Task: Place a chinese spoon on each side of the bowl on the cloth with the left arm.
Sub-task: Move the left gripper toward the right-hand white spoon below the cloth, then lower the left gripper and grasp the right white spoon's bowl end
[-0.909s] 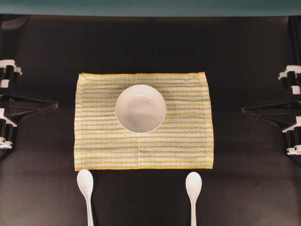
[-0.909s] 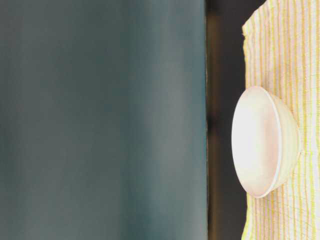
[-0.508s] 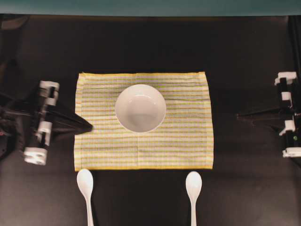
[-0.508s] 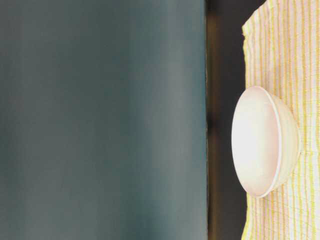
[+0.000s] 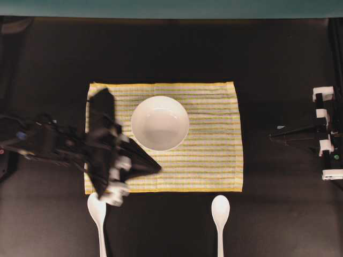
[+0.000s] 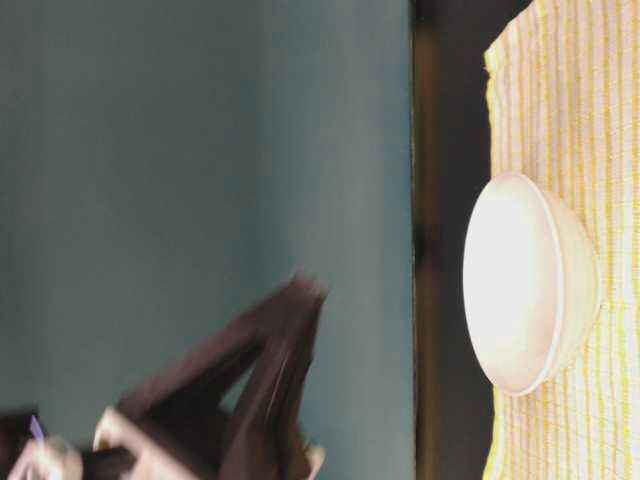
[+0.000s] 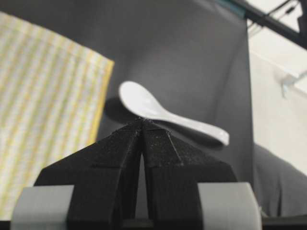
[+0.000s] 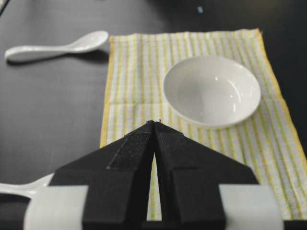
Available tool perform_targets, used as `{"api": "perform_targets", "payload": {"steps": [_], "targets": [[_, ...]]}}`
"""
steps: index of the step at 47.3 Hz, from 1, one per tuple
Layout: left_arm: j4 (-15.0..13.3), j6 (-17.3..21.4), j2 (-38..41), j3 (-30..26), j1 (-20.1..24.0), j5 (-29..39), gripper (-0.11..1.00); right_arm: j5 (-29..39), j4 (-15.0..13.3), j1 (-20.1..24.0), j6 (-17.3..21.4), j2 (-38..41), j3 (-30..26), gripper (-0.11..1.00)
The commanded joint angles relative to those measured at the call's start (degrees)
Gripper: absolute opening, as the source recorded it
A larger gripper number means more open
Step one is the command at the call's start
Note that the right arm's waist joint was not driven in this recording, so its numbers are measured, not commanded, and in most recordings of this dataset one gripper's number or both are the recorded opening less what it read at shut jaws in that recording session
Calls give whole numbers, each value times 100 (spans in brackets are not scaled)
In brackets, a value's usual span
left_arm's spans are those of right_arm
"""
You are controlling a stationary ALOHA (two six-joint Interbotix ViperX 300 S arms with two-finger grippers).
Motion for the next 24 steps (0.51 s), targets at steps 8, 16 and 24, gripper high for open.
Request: {"api": "perform_targets", "payload": {"steps": [8, 16, 24], "targets": [[18, -18, 967, -1072, -220, -18, 1, -44, 0, 0, -53, -26, -44, 1], [26, 0, 1512, -1635, -343, 0, 5, -53, -9, 0, -62, -53, -44, 1], [26, -70, 2030, -1898, -352, 9, 14, -26, 0, 0, -70, -53, -35, 1]]}}
